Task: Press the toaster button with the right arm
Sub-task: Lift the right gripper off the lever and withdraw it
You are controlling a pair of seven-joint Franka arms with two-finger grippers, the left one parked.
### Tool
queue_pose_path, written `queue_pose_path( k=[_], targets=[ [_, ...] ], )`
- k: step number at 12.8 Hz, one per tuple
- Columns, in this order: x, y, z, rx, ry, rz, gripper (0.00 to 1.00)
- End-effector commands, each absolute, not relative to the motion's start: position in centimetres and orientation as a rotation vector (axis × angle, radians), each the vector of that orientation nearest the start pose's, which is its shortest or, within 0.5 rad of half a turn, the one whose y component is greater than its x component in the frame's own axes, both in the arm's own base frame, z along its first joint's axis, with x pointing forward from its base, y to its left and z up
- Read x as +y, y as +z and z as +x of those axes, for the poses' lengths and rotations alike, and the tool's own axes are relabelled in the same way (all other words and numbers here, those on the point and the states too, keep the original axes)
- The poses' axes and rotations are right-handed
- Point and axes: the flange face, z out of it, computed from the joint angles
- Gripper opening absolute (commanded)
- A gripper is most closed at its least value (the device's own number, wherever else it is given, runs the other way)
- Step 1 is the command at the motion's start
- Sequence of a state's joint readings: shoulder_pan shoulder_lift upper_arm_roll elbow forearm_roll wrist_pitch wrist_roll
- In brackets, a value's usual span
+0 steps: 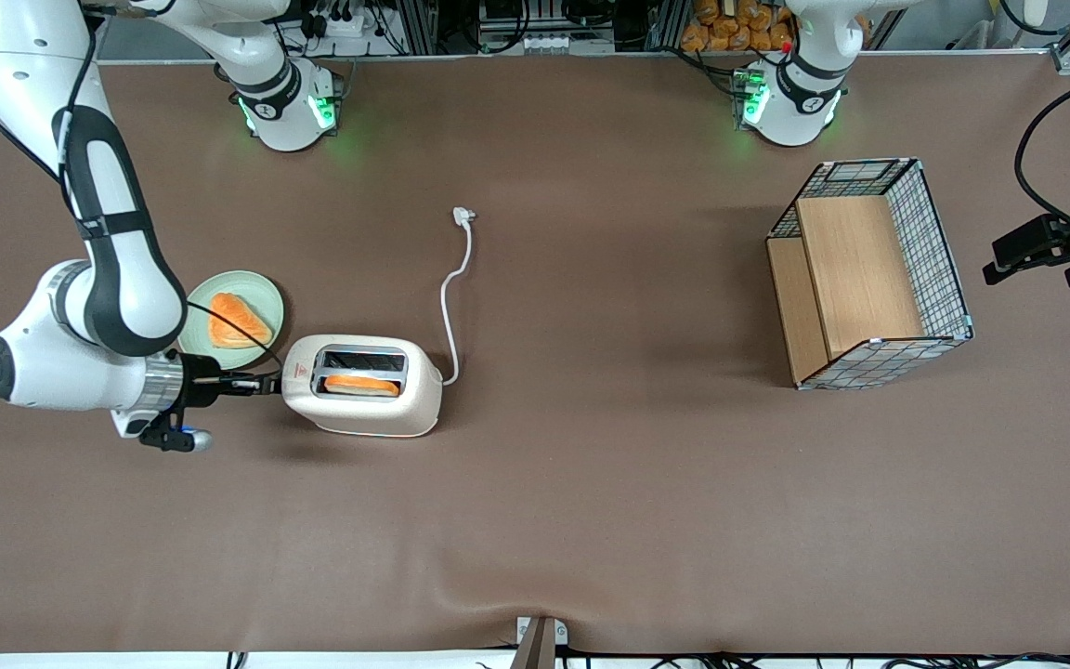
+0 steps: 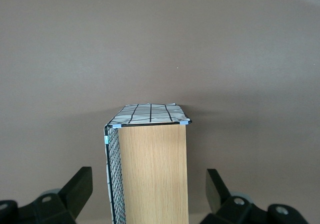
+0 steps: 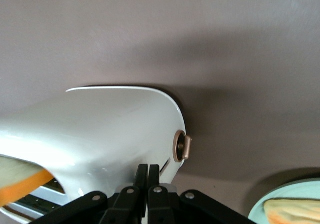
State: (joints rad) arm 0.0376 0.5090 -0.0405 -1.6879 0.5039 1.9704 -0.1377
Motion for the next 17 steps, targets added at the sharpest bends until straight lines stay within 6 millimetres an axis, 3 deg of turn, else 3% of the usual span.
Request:
queue_pose_path(
  k=[1,2,5,11,15,17],
  targets=[
    [2.7,31.2,67.0,0.079,0.23,-2.738,0.13],
    [2.5,31.8,67.3,0.06,0.215,-2.761,0.3],
    [1.9,32.6,67.9,0.058,0.187,-2.777,1.0],
    [1.7,34.1,68.2,0.015,0.153,-2.821,1.0],
    [1.2,38.9,67.3,-0.052,0.118,-2.901,1.0],
    [0.3,42.3,66.5,-0.078,0.085,-2.957,1.0]
  ],
)
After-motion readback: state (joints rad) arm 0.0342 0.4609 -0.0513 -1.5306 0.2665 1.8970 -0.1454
